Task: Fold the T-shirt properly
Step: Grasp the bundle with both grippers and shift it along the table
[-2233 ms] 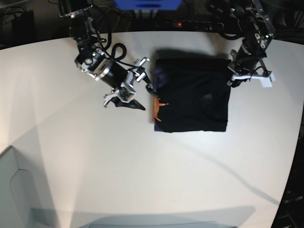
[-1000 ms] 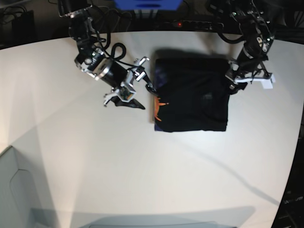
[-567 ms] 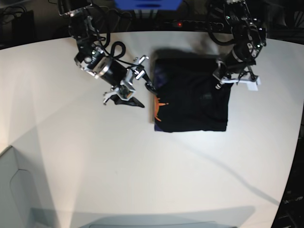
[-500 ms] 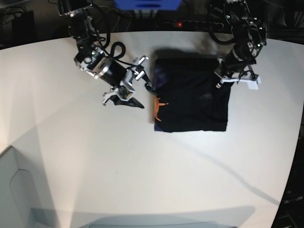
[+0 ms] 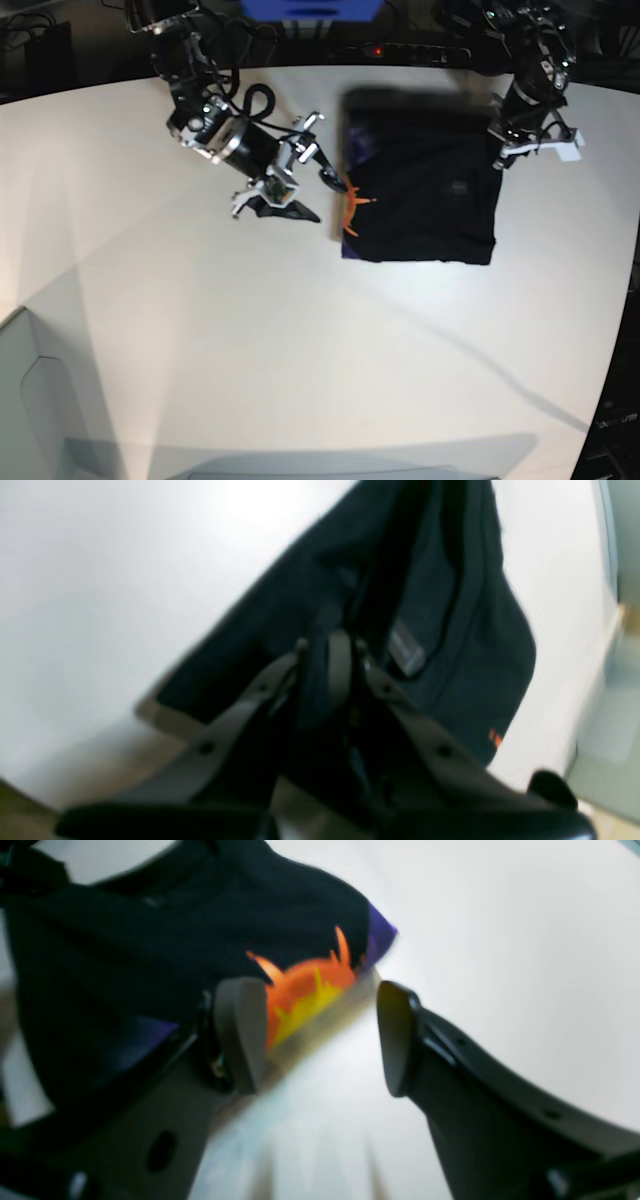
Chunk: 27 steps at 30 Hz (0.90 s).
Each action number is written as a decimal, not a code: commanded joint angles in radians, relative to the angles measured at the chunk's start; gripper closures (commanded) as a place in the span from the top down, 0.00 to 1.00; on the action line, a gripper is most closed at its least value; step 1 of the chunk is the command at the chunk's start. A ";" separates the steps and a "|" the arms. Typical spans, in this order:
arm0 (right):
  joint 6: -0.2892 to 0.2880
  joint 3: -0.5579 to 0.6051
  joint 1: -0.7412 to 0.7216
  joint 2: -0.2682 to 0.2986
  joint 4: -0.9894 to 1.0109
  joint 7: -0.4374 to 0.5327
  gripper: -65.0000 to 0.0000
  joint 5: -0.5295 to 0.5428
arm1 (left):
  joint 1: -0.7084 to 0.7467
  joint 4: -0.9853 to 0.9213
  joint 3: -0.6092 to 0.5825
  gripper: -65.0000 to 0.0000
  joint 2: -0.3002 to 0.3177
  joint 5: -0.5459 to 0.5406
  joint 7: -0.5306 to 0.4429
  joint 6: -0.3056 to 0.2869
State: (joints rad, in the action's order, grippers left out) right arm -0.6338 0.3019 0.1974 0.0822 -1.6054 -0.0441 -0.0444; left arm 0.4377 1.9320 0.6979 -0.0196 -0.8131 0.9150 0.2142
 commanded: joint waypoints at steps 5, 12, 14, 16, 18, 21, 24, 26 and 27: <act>-0.019 0.127 -0.006 -0.028 -0.022 0.028 0.54 0.019 | 0.000 0.014 0.007 0.00 0.013 -0.005 -0.004 0.001; -0.019 0.197 -0.042 -0.103 0.067 0.028 0.43 0.018 | -0.003 0.013 0.047 0.00 0.013 -0.009 -0.004 0.001; -0.019 0.197 -0.062 -0.124 0.126 0.028 0.33 0.018 | -0.001 0.013 0.047 0.00 0.013 -0.002 -0.004 0.001; -0.019 0.197 -0.085 -0.143 0.190 0.028 0.22 0.018 | 0.000 0.013 0.047 0.00 0.013 -0.001 -0.004 0.001; -0.018 0.199 -0.106 -0.146 0.256 0.028 0.12 0.018 | 0.000 0.013 0.047 0.00 0.013 -0.001 -0.004 0.001; -0.016 0.233 -0.149 -0.144 0.360 0.028 0.00 0.016 | 0.003 0.013 0.050 0.00 0.013 -0.001 -0.004 0.001; -0.013 0.233 -0.175 -0.140 0.454 0.029 0.00 0.016 | 0.011 0.013 0.108 0.00 0.011 -0.009 -0.004 0.001; 0.015 0.233 -0.191 -0.140 0.505 0.034 0.00 0.016 | 0.014 0.013 0.147 0.00 0.010 -0.009 -0.003 0.001; 0.033 0.233 -0.197 -0.140 0.524 0.034 0.00 0.016 | 0.017 0.013 0.164 0.00 0.010 -0.010 -0.001 0.001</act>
State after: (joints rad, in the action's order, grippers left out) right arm -0.6250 0.5362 0.0006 -0.0620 -1.0874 0.0551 0.0101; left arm 0.4492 1.9301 0.8478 -0.0216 -0.8322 0.9478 0.2138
